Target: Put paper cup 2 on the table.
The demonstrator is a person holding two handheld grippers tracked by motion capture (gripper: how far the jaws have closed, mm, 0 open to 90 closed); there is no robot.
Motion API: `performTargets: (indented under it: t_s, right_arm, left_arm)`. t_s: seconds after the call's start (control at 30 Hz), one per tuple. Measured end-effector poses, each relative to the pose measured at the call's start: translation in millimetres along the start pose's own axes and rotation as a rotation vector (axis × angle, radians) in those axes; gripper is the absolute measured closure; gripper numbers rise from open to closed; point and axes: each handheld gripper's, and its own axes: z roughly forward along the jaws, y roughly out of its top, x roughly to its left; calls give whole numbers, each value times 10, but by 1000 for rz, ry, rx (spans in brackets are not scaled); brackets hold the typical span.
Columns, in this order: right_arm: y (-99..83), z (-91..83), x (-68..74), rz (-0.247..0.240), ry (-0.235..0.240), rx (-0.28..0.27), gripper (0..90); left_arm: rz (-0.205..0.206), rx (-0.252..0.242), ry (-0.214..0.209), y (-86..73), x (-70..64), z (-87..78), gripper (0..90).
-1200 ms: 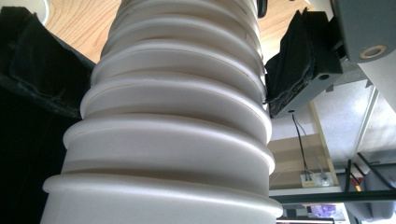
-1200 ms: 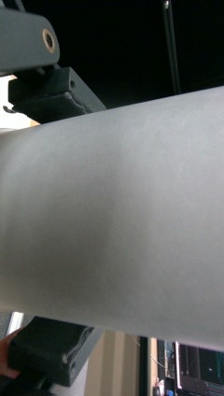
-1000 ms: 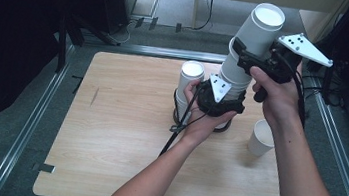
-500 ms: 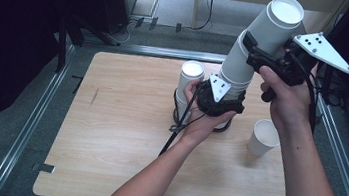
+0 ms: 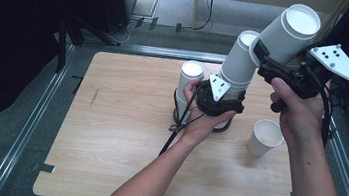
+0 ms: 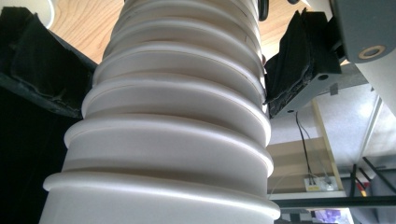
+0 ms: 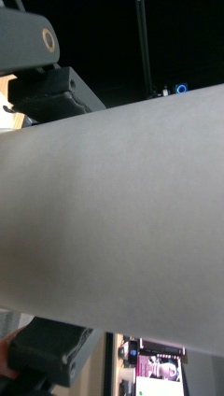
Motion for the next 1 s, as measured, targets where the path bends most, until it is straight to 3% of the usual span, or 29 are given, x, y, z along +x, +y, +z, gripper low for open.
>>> performTargets:
  t_s: [0.27, 0.5, 0.7, 1.0]
  right_arm:
    - [-55, -249, -78, 1, -26, -5, 144]
    - [-135, -408, -90, -12, -50, 14, 144]
    - [-336, -557, -95, -26, -71, 47, 144]
    - [-653, -660, -45, -65, -81, 93, 143]
  left_arm:
    - [-3, -3, -13, 82, 58, -123, 93]
    - [-6, -6, -85, 112, 57, -298, 62]
    - [10, 4, -123, 56, 50, -584, 20]
    - [-9, 5, -139, -56, 149, -947, 12]
